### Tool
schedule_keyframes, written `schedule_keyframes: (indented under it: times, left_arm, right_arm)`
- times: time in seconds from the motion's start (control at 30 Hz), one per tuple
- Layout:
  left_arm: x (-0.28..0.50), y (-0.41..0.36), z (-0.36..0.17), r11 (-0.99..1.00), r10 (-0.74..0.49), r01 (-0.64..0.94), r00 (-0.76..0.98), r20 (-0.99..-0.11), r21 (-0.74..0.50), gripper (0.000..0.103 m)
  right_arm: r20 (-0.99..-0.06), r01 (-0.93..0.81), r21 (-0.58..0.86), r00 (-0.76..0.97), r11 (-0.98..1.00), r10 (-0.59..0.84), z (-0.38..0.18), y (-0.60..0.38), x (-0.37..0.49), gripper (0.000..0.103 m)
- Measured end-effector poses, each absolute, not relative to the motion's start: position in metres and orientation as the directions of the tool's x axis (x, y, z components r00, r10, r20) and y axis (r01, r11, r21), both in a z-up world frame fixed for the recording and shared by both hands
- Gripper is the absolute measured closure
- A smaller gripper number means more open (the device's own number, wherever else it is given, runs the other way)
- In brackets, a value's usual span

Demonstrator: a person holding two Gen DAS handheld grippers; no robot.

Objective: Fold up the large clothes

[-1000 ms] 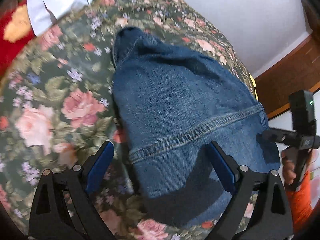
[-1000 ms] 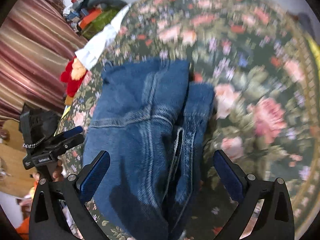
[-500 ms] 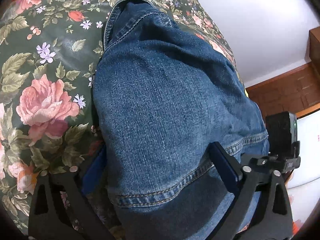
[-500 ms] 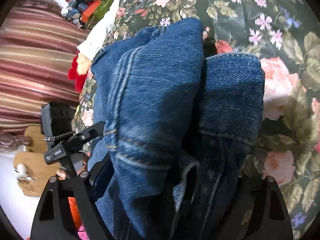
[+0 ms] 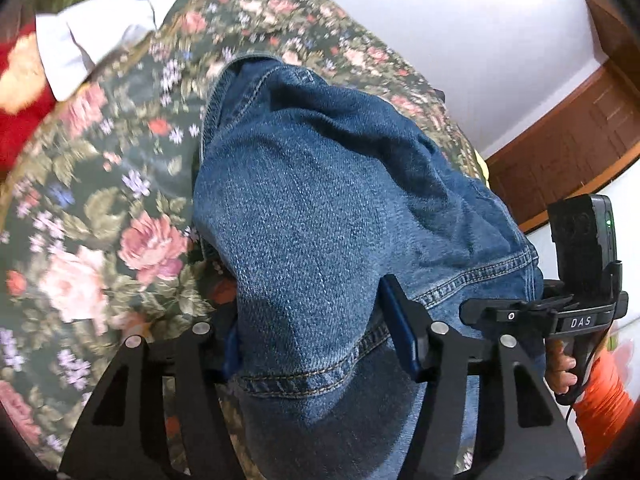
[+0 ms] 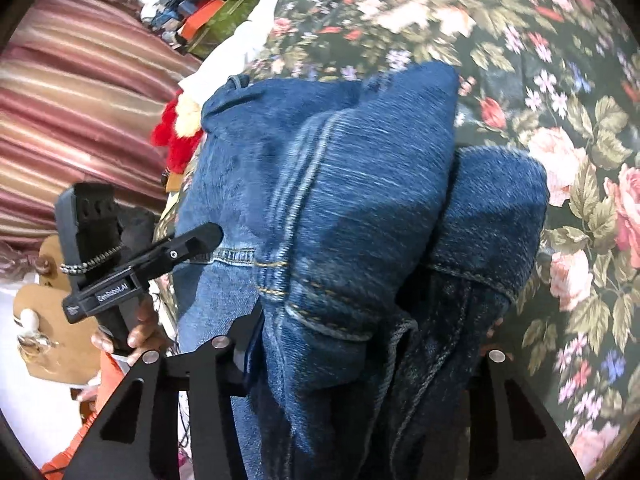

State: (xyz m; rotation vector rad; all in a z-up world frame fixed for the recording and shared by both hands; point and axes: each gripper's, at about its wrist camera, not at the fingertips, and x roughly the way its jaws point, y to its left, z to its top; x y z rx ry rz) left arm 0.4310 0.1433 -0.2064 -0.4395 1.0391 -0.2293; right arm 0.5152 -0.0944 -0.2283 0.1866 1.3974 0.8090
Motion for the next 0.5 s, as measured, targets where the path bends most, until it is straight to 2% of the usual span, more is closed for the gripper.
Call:
schedule_keyframes:
  times: [0.5]
  left_arm:
    - [0.371,0.193,-0.091,0.919,-0.307,0.014,0.652,-0.694,-0.393,0.044]
  right_arm:
    - [-0.743,-0.533,0.511,0.12,0.674,0.659,-0.103,-0.055,0.459,0.059]
